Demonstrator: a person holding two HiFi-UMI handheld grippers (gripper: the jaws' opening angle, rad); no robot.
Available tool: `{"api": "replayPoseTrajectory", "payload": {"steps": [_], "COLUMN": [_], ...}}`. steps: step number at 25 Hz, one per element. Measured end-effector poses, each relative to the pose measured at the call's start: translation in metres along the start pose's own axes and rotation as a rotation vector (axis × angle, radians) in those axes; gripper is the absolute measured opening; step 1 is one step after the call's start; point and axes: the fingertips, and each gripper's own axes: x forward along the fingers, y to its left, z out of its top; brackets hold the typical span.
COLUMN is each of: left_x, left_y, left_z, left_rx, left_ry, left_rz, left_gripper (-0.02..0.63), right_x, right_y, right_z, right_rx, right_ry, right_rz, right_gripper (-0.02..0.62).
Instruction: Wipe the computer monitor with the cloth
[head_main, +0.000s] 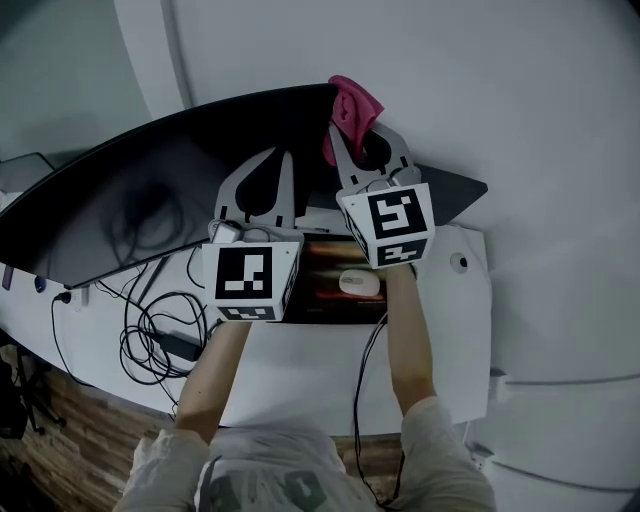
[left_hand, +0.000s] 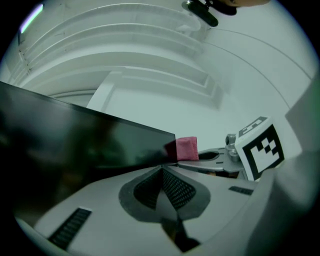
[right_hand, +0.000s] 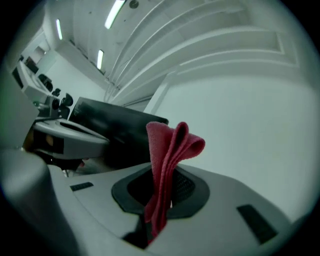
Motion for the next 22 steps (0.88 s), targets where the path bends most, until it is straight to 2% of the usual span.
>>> {"api": "replayPoseTrajectory", "payload": {"steps": [4,9,16,22], "left_x": [0.002,0.0,-0.005,-0.012], "left_y": [-0.004,-0.001,0.003,0.006], "left_z": [-0.009,-0.018,-0.039,-0.065], "left_rx": [0.0,0.011,-0.014,-0.042], "left_ry": [0.023,0.038,0.07,0.095], "left_rz": [-0.013,-0.015,-0.014,-0.009], "left_gripper": [0.015,0.015,0.015,0.015], "right_x": [-0.002,-0.003,-0.008,-0.011], "right_y": [0.011,0.022,0.039,0.058], "right_z": [-0.012,-0.031,-0.065,-0.11], "right_rx": [-0.187,-0.371,-0.479,-0.477], "right_ry": [0.05,0.127,0.209,0.282], "right_rz": [0.021,0.026,0.077,0.145], "right_gripper": [0.048,0.048,0.048,0.048]}}
